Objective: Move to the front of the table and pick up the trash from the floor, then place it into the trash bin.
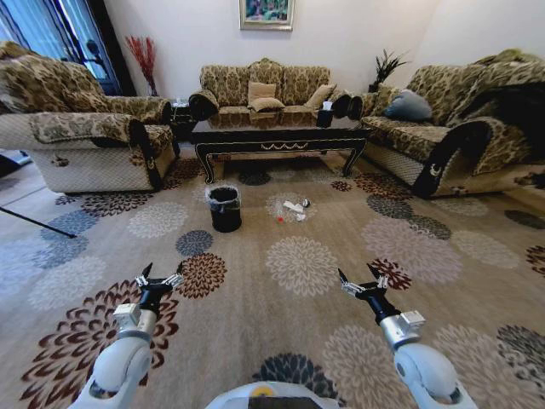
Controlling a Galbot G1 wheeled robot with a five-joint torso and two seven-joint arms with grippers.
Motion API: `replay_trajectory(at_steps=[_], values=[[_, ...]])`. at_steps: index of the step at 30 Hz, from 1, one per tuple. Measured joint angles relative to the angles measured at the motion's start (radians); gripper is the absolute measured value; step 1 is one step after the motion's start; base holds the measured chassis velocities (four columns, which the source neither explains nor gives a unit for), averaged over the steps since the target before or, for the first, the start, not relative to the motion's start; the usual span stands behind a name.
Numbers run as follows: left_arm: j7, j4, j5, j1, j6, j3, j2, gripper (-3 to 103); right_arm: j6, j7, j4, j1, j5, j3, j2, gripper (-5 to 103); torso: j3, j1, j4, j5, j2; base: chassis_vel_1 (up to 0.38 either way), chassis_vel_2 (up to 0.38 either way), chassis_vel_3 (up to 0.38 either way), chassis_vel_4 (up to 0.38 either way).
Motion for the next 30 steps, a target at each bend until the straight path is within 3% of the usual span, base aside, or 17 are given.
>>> replay_trajectory(at_steps=[30], values=[[-0.005, 0.003, 0.001, 0.009, 0.0, -0.014, -0.005, 100, 0.004, 0.0, 0.019, -0.016, -0.004, -0.018, 0.013, 100, 0.002, 0.0, -0.0001, 0.0, 0.0, -0.151, 0.158, 0.152, -0.161]])
